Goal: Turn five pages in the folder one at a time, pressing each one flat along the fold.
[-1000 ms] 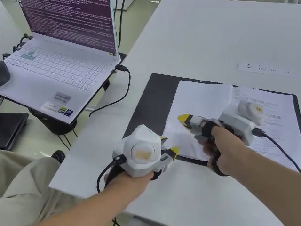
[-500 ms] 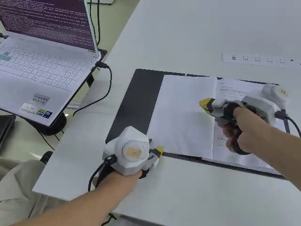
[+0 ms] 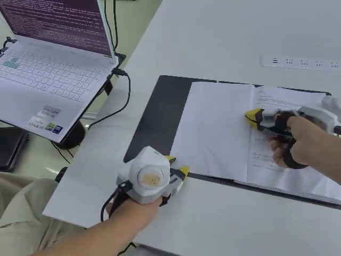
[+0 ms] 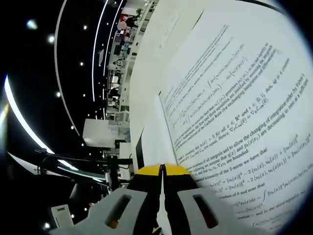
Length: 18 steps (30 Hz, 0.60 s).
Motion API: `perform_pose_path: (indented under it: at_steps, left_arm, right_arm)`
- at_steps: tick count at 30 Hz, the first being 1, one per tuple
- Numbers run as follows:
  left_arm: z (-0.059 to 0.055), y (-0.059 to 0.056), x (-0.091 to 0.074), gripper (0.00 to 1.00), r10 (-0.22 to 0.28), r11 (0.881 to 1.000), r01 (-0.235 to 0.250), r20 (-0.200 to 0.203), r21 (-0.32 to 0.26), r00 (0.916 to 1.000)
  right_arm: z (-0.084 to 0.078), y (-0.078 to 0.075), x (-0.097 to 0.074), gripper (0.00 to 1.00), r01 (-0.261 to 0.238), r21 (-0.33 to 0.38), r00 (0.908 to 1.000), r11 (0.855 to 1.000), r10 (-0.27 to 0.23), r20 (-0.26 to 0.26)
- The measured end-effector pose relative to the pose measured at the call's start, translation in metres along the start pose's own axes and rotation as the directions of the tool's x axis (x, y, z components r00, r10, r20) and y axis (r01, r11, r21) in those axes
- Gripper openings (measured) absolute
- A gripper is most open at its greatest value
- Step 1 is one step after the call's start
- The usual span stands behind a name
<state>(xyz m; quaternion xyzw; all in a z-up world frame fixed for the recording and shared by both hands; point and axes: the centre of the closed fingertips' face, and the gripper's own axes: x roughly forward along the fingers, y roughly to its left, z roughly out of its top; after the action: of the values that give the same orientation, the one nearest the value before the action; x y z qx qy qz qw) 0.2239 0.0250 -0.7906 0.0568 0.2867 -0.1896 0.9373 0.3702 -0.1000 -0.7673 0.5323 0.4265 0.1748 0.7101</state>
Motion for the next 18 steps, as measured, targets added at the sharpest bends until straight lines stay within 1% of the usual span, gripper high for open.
perform_pose_path:
  at_steps: [2, 5, 11, 13, 14, 15, 16, 18]
  left_arm:
    - [0.0, 0.0, 0.0, 0.21, 0.0, 1.0, 0.0, 0.0, 0.002, 1.0]
    - [-0.001, 0.0, 0.0, 0.21, 0.0, 1.0, 0.0, 0.001, 0.003, 1.0]
    - [-0.001, 0.0, 0.0, 0.21, 0.004, 1.0, -0.004, 0.002, 0.004, 1.0]
    - [-0.002, 0.0, 0.0, 0.21, 0.004, 1.0, -0.004, 0.004, 0.004, 1.0]
    - [-0.001, 0.0, 0.0, 0.21, 0.004, 1.0, -0.004, 0.004, 0.009, 1.0]
    - [-0.001, 0.0, 0.0, 0.21, 0.003, 1.0, -0.003, 0.004, 0.009, 1.0]
    - [-0.001, -0.001, 0.0, 0.21, 0.003, 1.0, -0.003, 0.005, 0.008, 1.0]
    - [-0.001, 0.0, 0.0, 0.21, 0.003, 1.0, -0.003, 0.005, 0.01, 1.0]
  right_arm:
    - [0.002, 0.002, 0.003, 0.0, -0.003, 0.011, 1.0, 1.0, 0.003, -0.001]
    - [0.009, 0.005, 0.009, 0.0, 0.0, 0.018, 0.9999, 1.0, 0.0, 0.013]
    - [0.027, 0.008, 0.021, 0.0, 0.003, 0.04, 0.9984, 0.999, -0.005, 0.056]
    - [0.035, 0.011, 0.025, 0.0, -0.005, 0.052, 0.9962, 0.999, 0.001, 0.087]
    - [0.037, 0.01, 0.027, 0.0, -0.004, 0.061, 0.9959, 0.998, -0.002, 0.091]
    - [0.042, 0.01, 0.029, 0.0, -0.004, 0.07, 0.9943, 0.998, -0.004, 0.107]
    - [0.046, 0.01, 0.032, 0.0, -0.013, 0.083, 0.993, 0.996, 0.003, 0.118]
    - [0.053, 0.009, 0.035, 0.0, -0.009, 0.113, 0.9886, 0.994, -0.008, 0.151]
